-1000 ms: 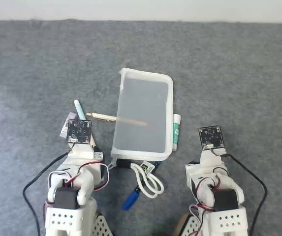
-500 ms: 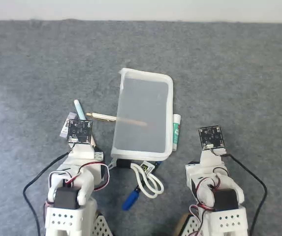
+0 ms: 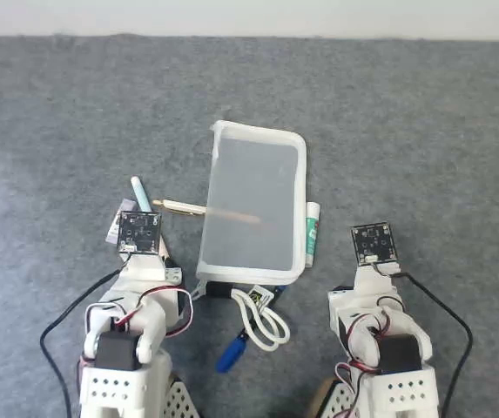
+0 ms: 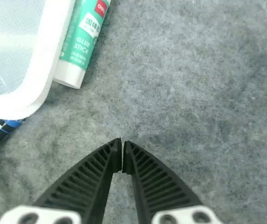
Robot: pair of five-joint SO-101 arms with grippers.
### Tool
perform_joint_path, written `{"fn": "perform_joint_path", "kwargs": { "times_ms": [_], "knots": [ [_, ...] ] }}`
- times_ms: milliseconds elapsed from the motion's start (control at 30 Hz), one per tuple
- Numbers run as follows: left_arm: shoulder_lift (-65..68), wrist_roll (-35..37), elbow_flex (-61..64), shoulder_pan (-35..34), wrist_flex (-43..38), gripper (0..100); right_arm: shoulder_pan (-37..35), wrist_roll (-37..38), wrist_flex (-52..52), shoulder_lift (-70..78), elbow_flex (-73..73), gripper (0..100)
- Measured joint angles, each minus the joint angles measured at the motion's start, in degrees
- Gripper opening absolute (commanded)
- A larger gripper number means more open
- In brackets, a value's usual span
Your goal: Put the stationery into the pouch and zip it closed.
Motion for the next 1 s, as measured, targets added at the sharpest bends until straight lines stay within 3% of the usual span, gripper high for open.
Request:
{"fn": "perform_joint_path", "kwargs": {
  "times_ms": [200, 367, 700, 1000],
  "knots": [
    [0.0, -0.44, 0.0, -7.65, -0.09, 1, 0.79, 0.0, 0.0, 0.0, 0.0, 0.6],
    [0.0, -13.1, 0.0, -13.45, -1.76, 1, 5.54, 0.0, 0.0, -0.53, -3.69, 0.6],
    [0.0, -16.53, 0.0, -14.95, -1.76, 1, 7.21, 0.18, -0.35, -0.62, -16.88, 0.6],
    [0.0, -16.53, 0.0, -14.95, -1.76, 1, 6.95, 17.67, -11.69, -0.7, -20.66, 0.6]
  ]
}}
